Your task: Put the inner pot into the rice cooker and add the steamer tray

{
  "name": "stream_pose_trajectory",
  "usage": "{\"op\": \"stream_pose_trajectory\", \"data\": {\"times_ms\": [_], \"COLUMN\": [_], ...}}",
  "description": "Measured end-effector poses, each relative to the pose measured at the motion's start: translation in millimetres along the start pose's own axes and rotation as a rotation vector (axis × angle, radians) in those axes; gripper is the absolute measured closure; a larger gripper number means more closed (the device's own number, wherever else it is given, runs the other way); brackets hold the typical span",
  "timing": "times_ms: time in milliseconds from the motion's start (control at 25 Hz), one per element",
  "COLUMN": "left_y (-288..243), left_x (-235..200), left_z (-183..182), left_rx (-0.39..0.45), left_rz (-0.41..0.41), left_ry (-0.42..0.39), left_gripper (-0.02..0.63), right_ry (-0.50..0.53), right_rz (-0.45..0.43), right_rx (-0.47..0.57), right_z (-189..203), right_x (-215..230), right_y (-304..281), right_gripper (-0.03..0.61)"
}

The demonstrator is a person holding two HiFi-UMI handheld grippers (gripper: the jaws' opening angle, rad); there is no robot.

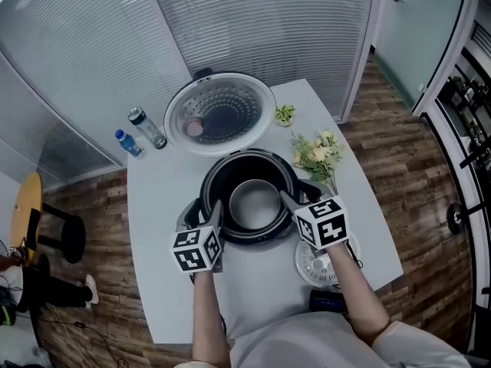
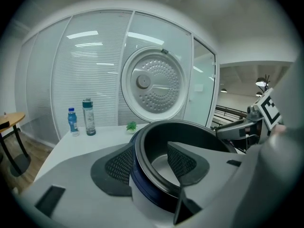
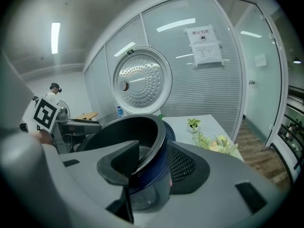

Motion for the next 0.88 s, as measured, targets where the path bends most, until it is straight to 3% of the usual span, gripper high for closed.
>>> {"op": "stream_pose_trajectory", "data": {"times_ms": [560, 880], "left_y": [67, 96], "left_x": [18, 46], "left_z": [20, 35], "left_rx": [0.047, 0.044], "left_rz": [0.081, 0.203], "left_ry": [0.004, -0.026], "left_gripper": [0.396, 0.396], "right_ry": [-0.107, -0.151], "right_rz": [0.051, 0.117], "right_rx": [0.059, 0.047], "right_z": [31, 63], "right_x": [-26, -39], "right_y": [65, 105], "right_gripper": [0.402, 0.402]}}
Point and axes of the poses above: the fingertips, and each gripper's own axes: y backward along the fingers, x to its right, z out of its underside, the point moved 5 cm from there along y, backward along the fingers, and after that the axes turned 12 degrees about -y, right-handed, at the moved point
